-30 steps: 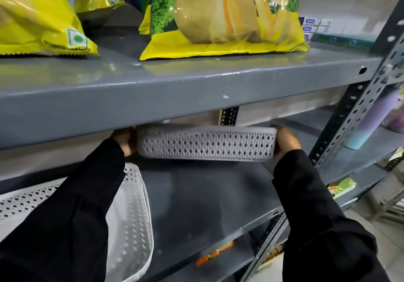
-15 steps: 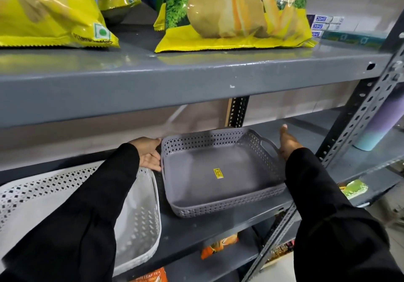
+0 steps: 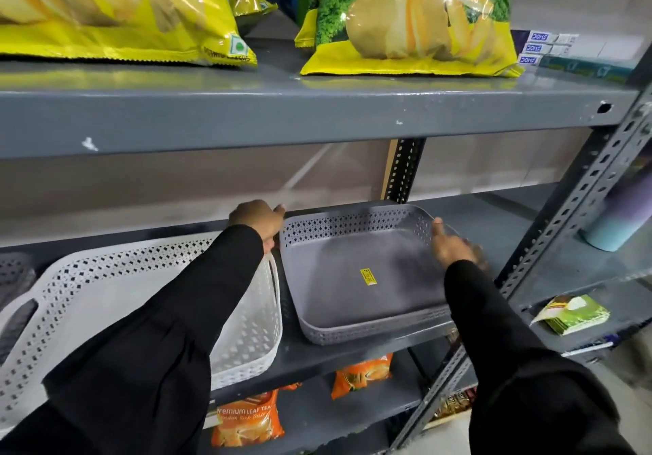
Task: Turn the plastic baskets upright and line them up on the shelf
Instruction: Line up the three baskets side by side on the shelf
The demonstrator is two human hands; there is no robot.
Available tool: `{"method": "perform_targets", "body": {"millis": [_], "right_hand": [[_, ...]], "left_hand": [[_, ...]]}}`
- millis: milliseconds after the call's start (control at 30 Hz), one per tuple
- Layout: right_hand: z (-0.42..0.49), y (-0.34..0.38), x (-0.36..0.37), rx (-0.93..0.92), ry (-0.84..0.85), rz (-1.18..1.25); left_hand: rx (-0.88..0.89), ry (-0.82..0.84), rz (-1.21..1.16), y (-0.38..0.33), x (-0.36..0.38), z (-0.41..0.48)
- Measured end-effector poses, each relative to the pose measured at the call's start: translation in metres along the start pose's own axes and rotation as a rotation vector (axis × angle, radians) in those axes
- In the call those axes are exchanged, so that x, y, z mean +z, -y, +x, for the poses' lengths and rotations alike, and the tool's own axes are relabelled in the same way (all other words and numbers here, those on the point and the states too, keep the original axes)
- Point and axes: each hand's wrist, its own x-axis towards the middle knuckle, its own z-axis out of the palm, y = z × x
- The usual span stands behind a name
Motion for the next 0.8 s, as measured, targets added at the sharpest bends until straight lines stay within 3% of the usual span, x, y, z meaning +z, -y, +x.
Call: {"method": "perform_targets", "body": {"millis": [100,233,300,400,533,667,800], "right_hand": [[-0.049,0.024,0.033,-0.313,-0.055,-0.135],[-0.122,0.066,0.078,-0.546,0.202,0.035],[-0.142,0.081,0.098,-0.583,0.271,0.008],[-0.165,0.095,0.121,-0.554,0.341,-0.068],[-0.174,0.102,0.136,-0.513,0.23,-0.097],[-0.17,0.105,0.143,-0.516,0.106,-0.151],[-0.168,0.109,0.155,-0.563,0.02,-0.223]], "left_hand": [[0.107,-0.171,0.242,0.016,-0.015,-0.006],[0.13,-0.322,0.387,0.065,-0.038,-0.025],[0.065,-0.378,0.495,0.103,-0.053,-0.034],[-0.188,-0.404,0.642,0.17,-0.085,-0.051],[-0.486,-0.316,0.481,0.259,-0.118,-0.06],[-0.348,-0.252,0.367,0.302,-0.12,-0.054],[-0.183,-0.287,0.648,0.304,-0.111,-0.054]]}}
